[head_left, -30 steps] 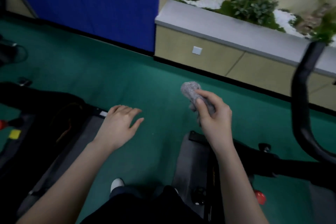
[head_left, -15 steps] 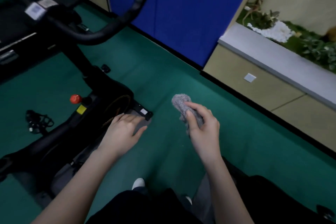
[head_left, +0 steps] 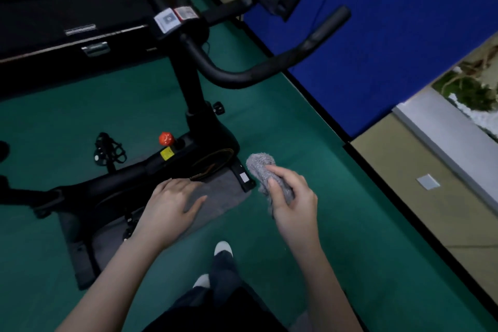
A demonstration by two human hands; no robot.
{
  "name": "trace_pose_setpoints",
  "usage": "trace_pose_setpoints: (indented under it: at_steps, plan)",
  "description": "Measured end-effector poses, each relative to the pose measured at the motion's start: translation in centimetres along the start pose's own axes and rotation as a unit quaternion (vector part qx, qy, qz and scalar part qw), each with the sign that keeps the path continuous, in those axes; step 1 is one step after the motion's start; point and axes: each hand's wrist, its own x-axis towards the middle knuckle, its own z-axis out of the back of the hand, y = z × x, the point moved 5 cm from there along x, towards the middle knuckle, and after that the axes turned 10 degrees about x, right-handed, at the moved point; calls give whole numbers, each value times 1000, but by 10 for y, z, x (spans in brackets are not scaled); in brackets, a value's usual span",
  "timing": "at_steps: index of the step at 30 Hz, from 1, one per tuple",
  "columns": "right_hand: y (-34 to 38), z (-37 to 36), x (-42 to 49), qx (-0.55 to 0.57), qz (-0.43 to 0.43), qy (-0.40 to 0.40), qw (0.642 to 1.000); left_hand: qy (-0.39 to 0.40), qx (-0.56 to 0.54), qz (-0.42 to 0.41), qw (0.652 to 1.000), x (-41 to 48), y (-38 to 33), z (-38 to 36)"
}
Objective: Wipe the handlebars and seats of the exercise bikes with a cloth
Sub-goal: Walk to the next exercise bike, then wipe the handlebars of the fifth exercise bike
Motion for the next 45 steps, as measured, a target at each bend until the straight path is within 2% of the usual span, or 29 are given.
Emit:
trace_pose_setpoints:
  at_steps: [9,19,23,28,31,34,37,40,42,45]
  plan:
    - [11,-32,88,31,54,125,990,-65,-7,98,993,46,17,34]
    - [24,-72,113,49,79,182,979,-107,-11,91,990,87,35,65]
    - [33,-88,118,54,92,143,984,-115,-7,61,991,109,47,78]
    - [46,-119,126,59,70,92,992,-111,-12,0,994,144,74,93]
    - [62,-143,130,56,84,31,994,-105,-21,-52,993,164,94,105]
    - [79,-164,134,34,112,-69,991,-107,-25,-106,988,181,112,120]
    - [95,-178,144,-33,159,-185,969,-138,-41,-142,979,199,129,136]
    - [105,-184,163,-149,170,-273,935,-187,-52,-172,966,217,139,152]
    - [104,-194,181,-211,151,-284,923,-219,-67,-194,954,229,140,161]
    - [98,-219,206,-300,112,-255,912,-241,-85,-222,941,249,134,169]
